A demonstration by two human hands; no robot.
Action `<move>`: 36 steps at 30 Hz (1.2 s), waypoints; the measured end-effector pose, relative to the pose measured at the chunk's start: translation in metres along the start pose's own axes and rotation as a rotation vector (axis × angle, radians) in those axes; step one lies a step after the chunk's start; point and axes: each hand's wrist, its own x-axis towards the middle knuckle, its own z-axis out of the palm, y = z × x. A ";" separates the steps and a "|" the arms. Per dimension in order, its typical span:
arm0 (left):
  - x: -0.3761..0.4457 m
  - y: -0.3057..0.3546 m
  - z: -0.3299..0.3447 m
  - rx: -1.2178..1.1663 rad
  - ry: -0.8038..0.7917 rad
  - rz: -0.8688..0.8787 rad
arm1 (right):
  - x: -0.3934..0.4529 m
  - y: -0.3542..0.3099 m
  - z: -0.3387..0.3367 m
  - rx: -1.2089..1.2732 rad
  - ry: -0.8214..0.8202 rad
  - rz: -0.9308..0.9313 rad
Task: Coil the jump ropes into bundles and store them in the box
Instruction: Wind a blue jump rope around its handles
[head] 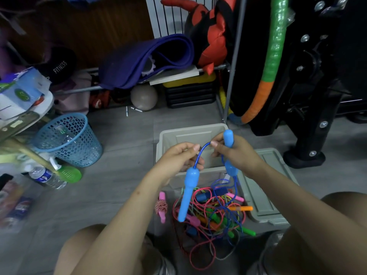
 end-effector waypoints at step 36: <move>0.000 -0.004 0.018 -0.636 0.196 -0.309 | -0.032 -0.002 0.016 0.197 -0.110 0.030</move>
